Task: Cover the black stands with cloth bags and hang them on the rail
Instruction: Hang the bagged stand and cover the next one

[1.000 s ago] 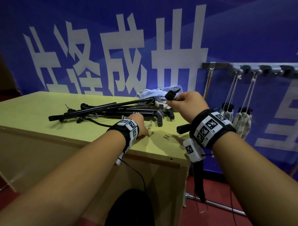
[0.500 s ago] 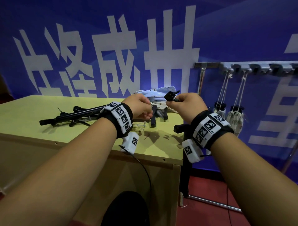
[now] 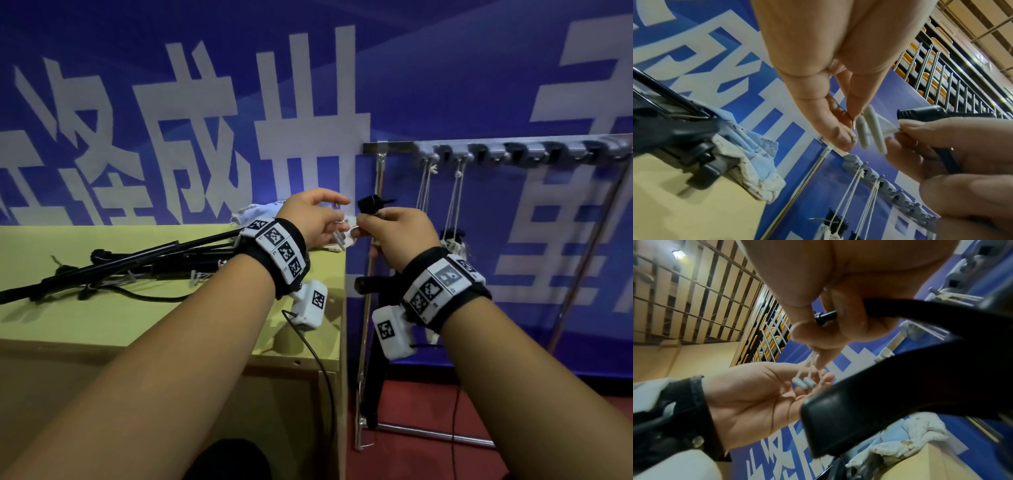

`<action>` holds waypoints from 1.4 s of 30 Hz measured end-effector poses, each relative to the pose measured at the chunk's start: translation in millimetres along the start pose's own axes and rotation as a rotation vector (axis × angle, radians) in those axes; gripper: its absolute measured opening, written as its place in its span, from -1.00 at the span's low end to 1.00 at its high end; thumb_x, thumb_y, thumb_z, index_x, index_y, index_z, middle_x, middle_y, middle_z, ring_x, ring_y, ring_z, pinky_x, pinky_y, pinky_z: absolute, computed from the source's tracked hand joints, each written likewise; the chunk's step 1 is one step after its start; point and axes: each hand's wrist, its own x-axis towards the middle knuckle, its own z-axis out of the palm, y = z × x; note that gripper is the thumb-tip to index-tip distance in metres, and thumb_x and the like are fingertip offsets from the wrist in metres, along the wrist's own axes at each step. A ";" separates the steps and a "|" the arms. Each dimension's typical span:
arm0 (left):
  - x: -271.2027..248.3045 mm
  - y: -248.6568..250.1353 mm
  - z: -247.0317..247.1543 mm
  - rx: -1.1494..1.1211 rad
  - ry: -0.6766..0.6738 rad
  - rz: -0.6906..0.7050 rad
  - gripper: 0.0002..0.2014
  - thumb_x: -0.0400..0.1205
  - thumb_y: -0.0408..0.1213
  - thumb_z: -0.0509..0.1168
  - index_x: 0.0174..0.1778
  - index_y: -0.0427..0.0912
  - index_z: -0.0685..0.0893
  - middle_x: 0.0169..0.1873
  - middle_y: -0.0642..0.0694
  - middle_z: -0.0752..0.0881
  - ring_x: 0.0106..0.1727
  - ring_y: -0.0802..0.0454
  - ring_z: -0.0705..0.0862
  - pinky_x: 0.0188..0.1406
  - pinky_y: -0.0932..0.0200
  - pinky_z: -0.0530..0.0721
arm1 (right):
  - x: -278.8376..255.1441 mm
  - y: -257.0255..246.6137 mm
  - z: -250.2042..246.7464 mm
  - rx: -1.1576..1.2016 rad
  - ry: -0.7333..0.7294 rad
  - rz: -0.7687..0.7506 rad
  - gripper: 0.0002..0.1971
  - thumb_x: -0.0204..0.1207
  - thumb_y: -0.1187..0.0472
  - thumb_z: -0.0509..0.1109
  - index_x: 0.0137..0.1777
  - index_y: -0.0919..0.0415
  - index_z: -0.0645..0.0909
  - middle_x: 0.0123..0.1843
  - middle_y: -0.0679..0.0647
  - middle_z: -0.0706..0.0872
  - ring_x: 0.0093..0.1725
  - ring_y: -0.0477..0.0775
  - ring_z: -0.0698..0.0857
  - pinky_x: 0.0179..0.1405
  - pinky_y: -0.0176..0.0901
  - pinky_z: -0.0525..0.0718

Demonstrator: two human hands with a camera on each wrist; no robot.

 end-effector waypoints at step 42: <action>118.4 -124.4 143.1 0.069 -0.132 -0.063 -0.72 0.65 -0.61 0.37 0.13 -0.23 0.87 0.02 -0.33 0.86 0.08 -0.25 0.88 0.14 -0.08 0.86 | 75.3 179.8 -61.4 0.060 0.406 0.126 -0.68 0.78 -0.02 0.41 -0.16 0.06 0.84 -0.58 -0.06 0.69 -0.58 -0.12 0.62 -0.39 -0.18 0.60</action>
